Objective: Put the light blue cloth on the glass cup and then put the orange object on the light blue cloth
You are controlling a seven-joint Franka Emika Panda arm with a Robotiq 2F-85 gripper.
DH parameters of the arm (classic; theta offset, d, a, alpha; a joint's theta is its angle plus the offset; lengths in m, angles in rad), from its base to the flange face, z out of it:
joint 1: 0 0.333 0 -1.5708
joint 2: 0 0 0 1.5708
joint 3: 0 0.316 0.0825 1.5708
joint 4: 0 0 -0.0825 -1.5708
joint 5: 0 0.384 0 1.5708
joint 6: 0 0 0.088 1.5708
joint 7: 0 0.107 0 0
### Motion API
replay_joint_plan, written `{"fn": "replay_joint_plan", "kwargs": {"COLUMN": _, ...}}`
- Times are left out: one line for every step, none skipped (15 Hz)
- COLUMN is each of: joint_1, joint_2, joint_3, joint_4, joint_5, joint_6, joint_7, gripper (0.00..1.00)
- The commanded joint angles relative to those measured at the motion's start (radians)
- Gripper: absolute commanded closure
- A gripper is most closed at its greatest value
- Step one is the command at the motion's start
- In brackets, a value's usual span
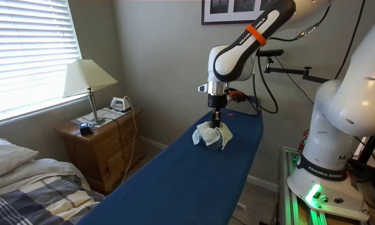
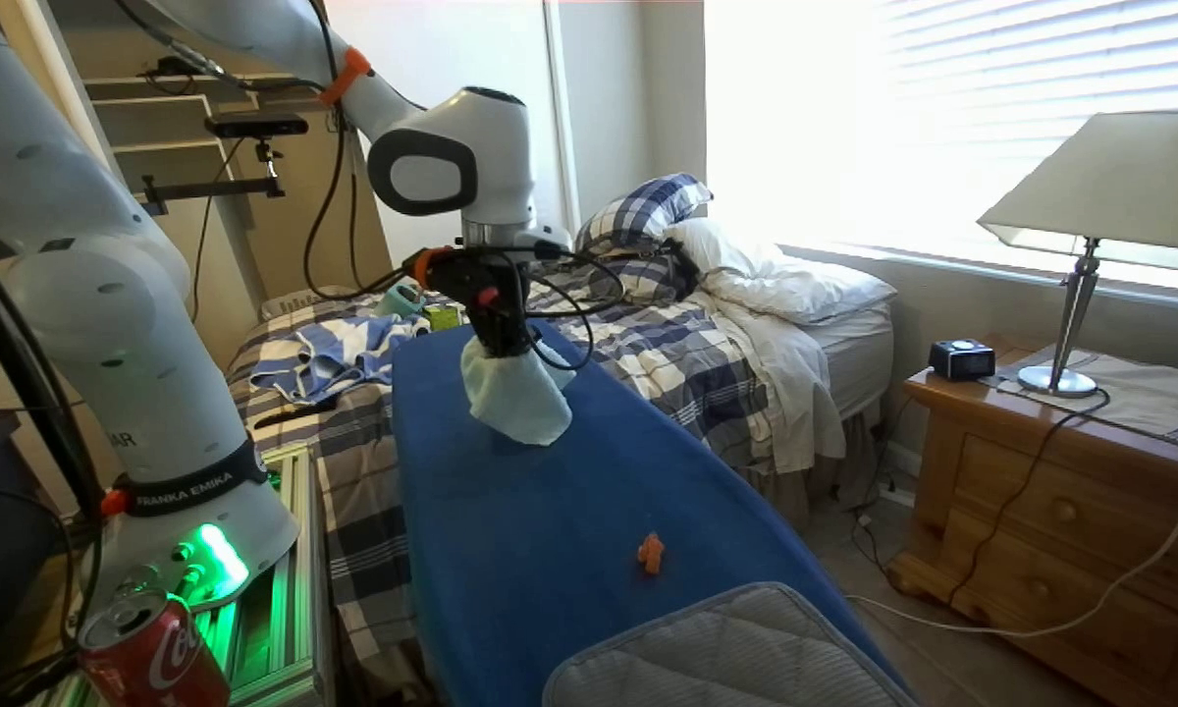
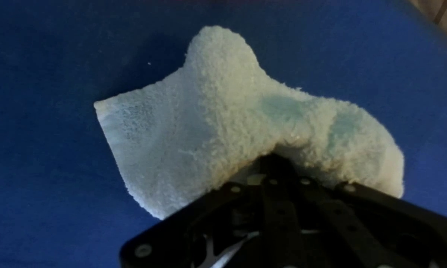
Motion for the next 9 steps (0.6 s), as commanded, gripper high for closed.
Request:
{"fn": "replay_joint_plan", "kwargs": {"joint_1": -0.006, "joint_2": 0.031, "joint_3": -0.002, "joint_4": 0.007, "joint_5": 0.047, "joint_6": 0.049, "joint_7": 0.001, "gripper": 1.0}}
{"fn": "replay_joint_plan", "kwargs": {"joint_1": -0.006, "joint_2": 0.03, "joint_3": -0.001, "joint_4": 0.0, "joint_5": 0.057, "joint_6": 0.073, "joint_7": 0.006, "gripper": 1.0}}
{"fn": "replay_joint_plan", "kwargs": {"joint_1": -0.007, "joint_2": 0.031, "joint_3": 0.001, "joint_4": -0.007, "joint_5": 0.06, "joint_6": 0.099, "joint_7": 0.013, "gripper": 1.0}}
{"fn": "replay_joint_plan", "kwargs": {"joint_1": -0.008, "joint_2": 0.031, "joint_3": 0.005, "joint_4": -0.015, "joint_5": 0.057, "joint_6": 0.129, "joint_7": 0.02, "gripper": 1.0}}
{"fn": "replay_joint_plan", "kwargs": {"joint_1": -0.01, "joint_2": 0.032, "joint_3": 0.008, "joint_4": -0.021, "joint_5": 0.045, "joint_6": 0.15, "joint_7": 0.03, "gripper": 1.0}}
{"fn": "replay_joint_plan", "kwargs": {"joint_1": -0.013, "joint_2": 0.031, "joint_3": 0.012, "joint_4": -0.027, "joint_5": 0.026, "joint_6": 0.164, "joint_7": 0.044, "gripper": 1.0}}
{"fn": "replay_joint_plan", "kwargs": {"joint_1": -0.016, "joint_2": 0.029, "joint_3": 0.016, "joint_4": -0.031, "joint_5": 0.012, "joint_6": 0.174, "joint_7": 0.055, "gripper": 1.0}}
{"fn": "replay_joint_plan", "kwargs": {"joint_1": -0.018, "joint_2": 0.025, "joint_3": 0.019, "joint_4": -0.033, "joint_5": -0.004, "joint_6": 0.176, "joint_7": 0.065, "gripper": 1.0}}
{"fn": "replay_joint_plan", "kwargs": {"joint_1": -0.017, "joint_2": 0.025, "joint_3": 0.02, "joint_4": -0.034, "joint_5": -0.01, "joint_6": 0.18, "joint_7": 0.068, "gripper": 1.0}}
